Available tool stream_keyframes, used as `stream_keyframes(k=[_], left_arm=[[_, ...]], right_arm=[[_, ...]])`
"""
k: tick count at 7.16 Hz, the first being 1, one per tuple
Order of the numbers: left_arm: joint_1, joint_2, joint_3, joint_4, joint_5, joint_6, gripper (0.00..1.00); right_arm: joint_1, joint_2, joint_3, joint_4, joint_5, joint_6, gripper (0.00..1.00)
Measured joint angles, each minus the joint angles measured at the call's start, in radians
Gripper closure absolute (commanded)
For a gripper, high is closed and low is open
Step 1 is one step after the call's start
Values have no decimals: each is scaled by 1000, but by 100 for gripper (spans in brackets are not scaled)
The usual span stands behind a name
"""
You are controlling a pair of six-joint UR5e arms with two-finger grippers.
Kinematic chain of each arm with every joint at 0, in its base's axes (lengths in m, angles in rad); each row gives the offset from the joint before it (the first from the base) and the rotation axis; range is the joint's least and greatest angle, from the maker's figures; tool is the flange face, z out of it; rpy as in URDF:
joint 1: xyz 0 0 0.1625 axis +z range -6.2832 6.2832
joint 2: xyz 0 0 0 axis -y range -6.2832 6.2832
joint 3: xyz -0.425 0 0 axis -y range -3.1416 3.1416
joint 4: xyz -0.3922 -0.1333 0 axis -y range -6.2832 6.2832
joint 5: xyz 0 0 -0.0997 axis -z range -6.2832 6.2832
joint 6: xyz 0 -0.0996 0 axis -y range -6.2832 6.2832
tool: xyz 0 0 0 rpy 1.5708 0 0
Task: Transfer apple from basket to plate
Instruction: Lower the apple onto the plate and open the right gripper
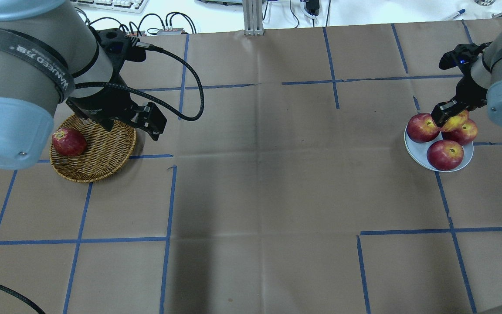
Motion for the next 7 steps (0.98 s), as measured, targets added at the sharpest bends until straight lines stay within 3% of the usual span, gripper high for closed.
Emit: stream_keyframes(k=[5, 6, 7], left_arm=[[0, 0, 0, 0, 1, 0, 1], [0, 0, 0, 0, 1, 0, 1], [0, 0, 0, 0, 1, 0, 1]], right_arm=[[-10, 16, 5, -14, -12, -2, 41], [-14, 18, 5, -15, -12, -2, 28], [-21, 21, 5, -15, -11, -2, 2]])
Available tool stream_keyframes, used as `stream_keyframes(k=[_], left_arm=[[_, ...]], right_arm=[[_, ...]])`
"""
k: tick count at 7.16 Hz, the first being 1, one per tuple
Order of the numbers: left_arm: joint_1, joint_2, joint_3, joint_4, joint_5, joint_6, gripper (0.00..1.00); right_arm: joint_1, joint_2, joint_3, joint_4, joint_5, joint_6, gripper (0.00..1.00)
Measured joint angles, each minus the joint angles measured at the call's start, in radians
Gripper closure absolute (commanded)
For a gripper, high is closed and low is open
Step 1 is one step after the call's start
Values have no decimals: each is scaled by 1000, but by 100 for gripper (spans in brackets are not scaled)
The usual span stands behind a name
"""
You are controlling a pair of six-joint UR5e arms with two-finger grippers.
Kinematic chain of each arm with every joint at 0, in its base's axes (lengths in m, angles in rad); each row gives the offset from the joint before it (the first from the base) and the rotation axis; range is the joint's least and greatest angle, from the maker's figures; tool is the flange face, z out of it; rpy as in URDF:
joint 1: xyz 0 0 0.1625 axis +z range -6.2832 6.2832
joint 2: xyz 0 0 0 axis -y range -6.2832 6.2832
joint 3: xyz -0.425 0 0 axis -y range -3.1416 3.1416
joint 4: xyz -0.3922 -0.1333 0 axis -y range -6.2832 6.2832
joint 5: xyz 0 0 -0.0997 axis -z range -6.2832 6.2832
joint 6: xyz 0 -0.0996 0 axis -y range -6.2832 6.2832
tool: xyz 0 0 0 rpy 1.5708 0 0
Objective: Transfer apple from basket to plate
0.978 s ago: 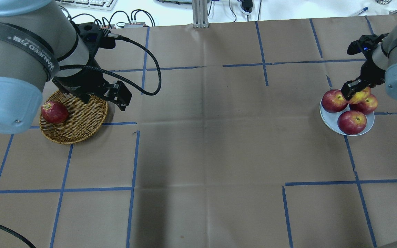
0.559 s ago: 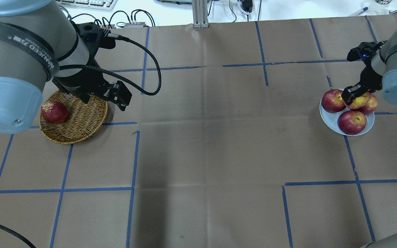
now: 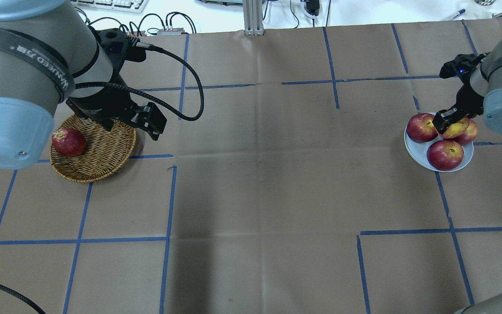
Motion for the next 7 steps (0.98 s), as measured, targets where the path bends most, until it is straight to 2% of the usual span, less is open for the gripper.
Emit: stream_keyframes(k=[4, 7], left_arm=[[0, 0, 0, 0, 0, 0, 1], [0, 0, 0, 0, 0, 0, 1]], right_arm=[[-8, -4, -14, 6, -2, 13, 0], [47, -104, -69, 80, 8, 74, 0]])
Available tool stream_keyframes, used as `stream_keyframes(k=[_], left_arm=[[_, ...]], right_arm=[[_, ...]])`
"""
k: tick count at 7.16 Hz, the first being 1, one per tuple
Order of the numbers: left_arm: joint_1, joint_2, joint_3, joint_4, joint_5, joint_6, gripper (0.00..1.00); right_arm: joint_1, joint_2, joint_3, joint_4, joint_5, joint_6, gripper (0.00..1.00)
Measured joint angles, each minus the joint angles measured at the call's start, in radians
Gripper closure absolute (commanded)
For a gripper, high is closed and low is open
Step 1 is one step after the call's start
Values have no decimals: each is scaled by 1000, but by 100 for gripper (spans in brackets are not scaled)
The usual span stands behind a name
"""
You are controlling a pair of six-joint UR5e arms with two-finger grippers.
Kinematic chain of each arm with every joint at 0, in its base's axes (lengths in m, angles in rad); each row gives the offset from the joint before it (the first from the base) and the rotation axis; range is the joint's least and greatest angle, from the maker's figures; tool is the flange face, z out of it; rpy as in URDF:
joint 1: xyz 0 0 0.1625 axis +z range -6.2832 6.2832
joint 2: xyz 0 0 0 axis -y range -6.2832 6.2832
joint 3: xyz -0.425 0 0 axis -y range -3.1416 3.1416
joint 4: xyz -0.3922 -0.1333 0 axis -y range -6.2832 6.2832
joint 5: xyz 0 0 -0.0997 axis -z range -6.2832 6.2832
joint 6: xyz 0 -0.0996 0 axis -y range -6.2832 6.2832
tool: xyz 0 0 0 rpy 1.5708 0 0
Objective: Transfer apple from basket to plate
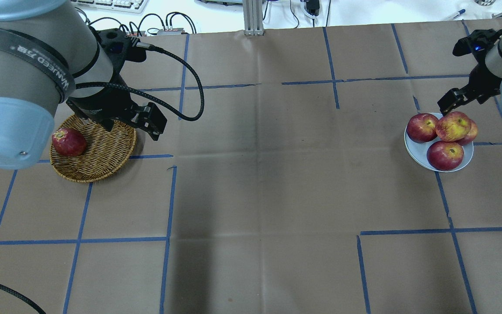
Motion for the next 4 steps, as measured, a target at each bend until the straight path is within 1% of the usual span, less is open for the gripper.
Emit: stream_keyframes(k=[2, 4], left_arm=[[0, 0, 0, 0, 0, 0, 1], [-1, 0, 0, 0, 0, -1, 1]], right_arm=[[91, -89, -39, 146, 0, 113, 0], [185, -178, -55, 307, 4, 281, 0]])
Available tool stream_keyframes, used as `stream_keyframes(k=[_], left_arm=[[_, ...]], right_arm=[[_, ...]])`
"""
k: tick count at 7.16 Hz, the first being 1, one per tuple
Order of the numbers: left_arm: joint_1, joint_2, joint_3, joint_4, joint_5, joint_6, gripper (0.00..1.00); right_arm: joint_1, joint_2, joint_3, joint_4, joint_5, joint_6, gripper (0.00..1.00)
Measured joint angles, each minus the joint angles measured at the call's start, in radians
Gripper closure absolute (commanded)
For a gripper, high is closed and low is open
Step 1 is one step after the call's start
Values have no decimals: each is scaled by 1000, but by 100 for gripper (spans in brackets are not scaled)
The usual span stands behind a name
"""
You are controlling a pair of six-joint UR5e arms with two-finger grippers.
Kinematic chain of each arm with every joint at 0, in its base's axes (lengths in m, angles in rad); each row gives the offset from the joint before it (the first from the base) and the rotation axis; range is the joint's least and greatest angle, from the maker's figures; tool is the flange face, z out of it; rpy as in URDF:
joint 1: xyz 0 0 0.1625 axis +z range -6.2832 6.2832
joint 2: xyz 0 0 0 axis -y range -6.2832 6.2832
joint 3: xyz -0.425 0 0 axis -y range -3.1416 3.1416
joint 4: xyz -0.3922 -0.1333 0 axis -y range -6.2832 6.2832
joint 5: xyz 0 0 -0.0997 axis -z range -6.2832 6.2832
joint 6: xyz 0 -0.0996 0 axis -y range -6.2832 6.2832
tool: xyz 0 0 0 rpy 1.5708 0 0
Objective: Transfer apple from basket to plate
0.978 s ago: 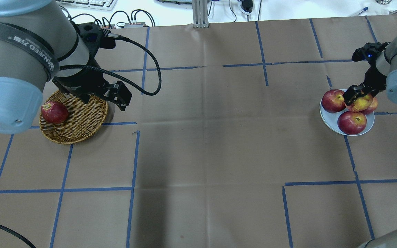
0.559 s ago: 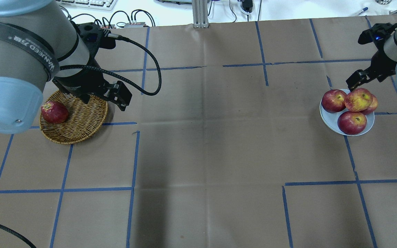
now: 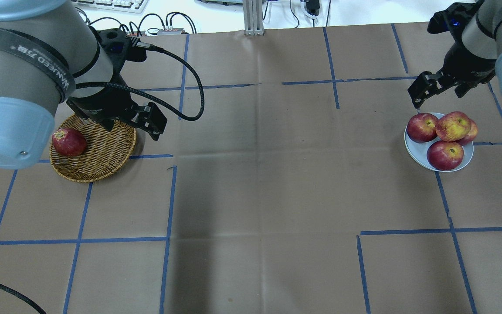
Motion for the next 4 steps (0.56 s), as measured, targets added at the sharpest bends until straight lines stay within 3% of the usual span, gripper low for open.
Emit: stream_keyframes(k=[4], left_arm=[[-1, -3, 0, 0, 0, 0, 1]], right_arm=[[210, -67, -37, 100, 0, 328, 0]])
